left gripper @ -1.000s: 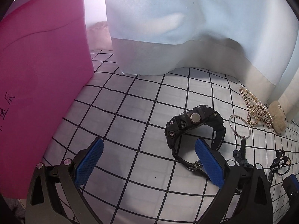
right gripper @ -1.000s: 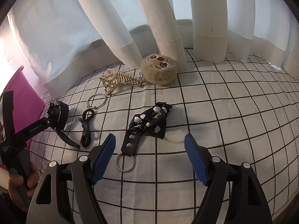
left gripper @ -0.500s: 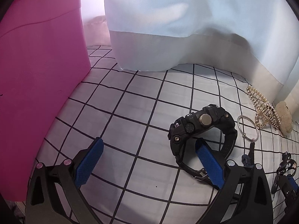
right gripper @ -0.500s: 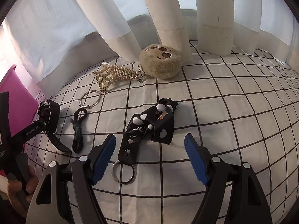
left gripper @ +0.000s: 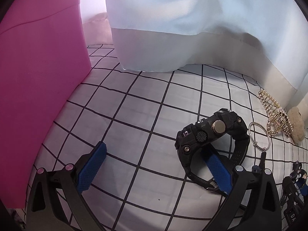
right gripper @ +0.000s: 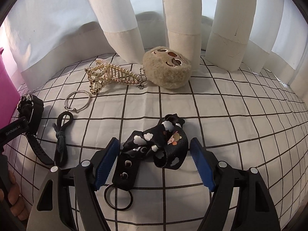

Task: Organize jewelry
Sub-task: 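Grasp black watch with left tool while right tool grasps black studded bracelet, then lift watch and studded bracelet with both tools and carry over pink tub, then open both tools to drop watch and bracelet into tub, then withdraw both open tools from the tub back over the table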

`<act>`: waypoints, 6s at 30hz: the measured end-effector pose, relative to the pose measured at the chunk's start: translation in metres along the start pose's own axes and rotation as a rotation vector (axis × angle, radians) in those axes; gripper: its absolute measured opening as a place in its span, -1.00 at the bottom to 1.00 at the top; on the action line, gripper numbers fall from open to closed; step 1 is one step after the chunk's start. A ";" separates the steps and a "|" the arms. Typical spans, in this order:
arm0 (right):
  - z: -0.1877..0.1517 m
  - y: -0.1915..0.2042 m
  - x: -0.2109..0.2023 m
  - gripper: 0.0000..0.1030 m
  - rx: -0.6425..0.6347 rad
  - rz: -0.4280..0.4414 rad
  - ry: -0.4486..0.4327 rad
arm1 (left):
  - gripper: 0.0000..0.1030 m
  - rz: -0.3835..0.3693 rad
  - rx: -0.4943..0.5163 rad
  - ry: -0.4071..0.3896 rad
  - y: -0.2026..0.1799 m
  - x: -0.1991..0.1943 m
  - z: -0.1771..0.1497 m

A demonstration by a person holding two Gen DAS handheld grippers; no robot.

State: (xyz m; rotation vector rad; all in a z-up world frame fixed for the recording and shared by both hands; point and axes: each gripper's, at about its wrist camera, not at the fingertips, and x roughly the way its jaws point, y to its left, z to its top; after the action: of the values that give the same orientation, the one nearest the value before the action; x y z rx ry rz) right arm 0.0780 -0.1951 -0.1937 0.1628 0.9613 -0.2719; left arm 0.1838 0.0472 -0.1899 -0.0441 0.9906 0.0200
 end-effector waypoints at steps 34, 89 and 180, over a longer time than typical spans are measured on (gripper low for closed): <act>-0.012 -0.001 -0.031 -0.32 -0.095 0.145 -0.109 | -0.75 -0.097 -0.011 -0.060 -0.002 -0.035 -0.019; 0.126 0.227 -0.237 -0.32 -0.548 0.783 -0.310 | -0.75 0.256 -0.373 -0.336 0.179 -0.307 0.041; 0.080 0.233 -0.160 0.45 -0.563 0.578 0.067 | 0.88 0.271 -0.287 -0.266 0.197 -0.273 0.035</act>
State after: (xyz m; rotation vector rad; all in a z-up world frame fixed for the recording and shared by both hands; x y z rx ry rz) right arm 0.1239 0.0317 -0.0121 -0.0718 0.9814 0.5371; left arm 0.0556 0.2467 0.0522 -0.1658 0.7161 0.4075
